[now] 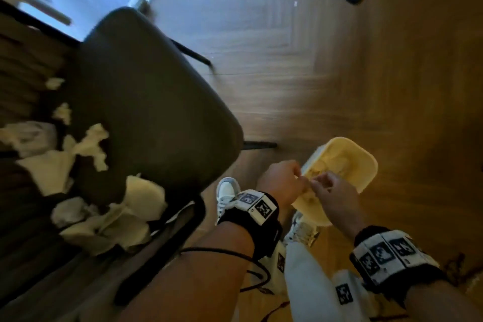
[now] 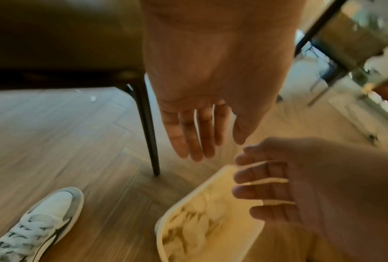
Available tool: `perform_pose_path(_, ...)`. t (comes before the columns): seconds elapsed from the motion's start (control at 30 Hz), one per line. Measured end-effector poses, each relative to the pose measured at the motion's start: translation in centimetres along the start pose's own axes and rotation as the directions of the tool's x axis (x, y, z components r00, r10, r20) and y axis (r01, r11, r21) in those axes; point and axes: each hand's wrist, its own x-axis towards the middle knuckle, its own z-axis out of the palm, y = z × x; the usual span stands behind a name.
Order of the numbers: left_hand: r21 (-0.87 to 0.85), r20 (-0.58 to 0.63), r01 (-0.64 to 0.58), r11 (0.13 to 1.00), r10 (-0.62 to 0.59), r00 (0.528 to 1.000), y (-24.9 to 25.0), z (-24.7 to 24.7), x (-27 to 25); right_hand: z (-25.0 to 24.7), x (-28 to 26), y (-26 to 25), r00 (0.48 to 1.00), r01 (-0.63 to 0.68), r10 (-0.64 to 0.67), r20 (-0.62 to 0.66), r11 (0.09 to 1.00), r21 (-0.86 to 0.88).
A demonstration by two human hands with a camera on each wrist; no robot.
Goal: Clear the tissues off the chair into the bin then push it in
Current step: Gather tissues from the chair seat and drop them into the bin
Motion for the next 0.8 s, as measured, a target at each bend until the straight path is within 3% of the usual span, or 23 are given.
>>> perform_pose_path(0.17, -0.291, -0.225, -0.083, 0.953, 0.016, 0.974, -3.7, -12.1, -7.8, 3.2, -3.7, -12.3, 0.935, 0.336, -0.300, 0.187, 0.918, -0.212)
perform_pose_path(0.27, -0.329, -0.380, -0.014, 0.944, -0.118, 0.917, -8.3, -19.5, -11.3, 6.5, -5.0, -18.6, 0.872, 0.469, -0.383, 0.305, 0.833, -0.294)
perform_pose_path(0.33, -0.346, -0.473, 0.104, 0.933, -0.269, 0.839, -12.9, -23.6, -12.5, 8.8, -5.3, -22.2, 0.845, 0.514, -0.397, 0.358, 0.786, -0.342)
perform_pose_path(0.43, -0.381, -0.549, 0.318, 0.868, -0.489, 0.678, -22.0, -27.8, -13.1, 12.7, -4.9, -26.7, 0.831, 0.540, -0.383, 0.403, 0.727, -0.423)
perform_pose_path(0.53, -0.533, -0.532, 0.455, 0.713, -0.701, 0.476, -29.9, -29.4, -13.6, 16.5, -3.9, -30.0, 0.835, 0.546, -0.396, 0.381, 0.682, -0.486)
perform_pose_path(0.57, -0.593, -0.495, 0.477, 0.649, -0.761, 0.420, -31.6, -29.5, -13.8, 17.8, -3.5, -30.9, 0.824, 0.565, -0.412, 0.389, 0.647, -0.512)
perform_pose_path(0.6, -0.631, -0.458, 0.486, 0.605, -0.796, 0.396, -32.9, -29.5, -13.9, 19.1, -3.1, -31.8, 0.810, 0.586, -0.421, 0.408, 0.607, -0.537)
perform_pose_path(0.67, -0.651, -0.416, 0.473, 0.594, -0.800, 0.432, -35.1, -29.4, -13.2, 22.0, -2.2, -33.4, 0.774, 0.633, -0.421, 0.473, 0.510, -0.582)
perform_pose_path(0.8, -0.540, -0.438, 0.361, 0.761, -0.620, 0.651, -37.5, -28.6, -10.3, 28.2, -0.6, -35.2, 0.702, 0.707, -0.427, 0.571, 0.321, -0.630)
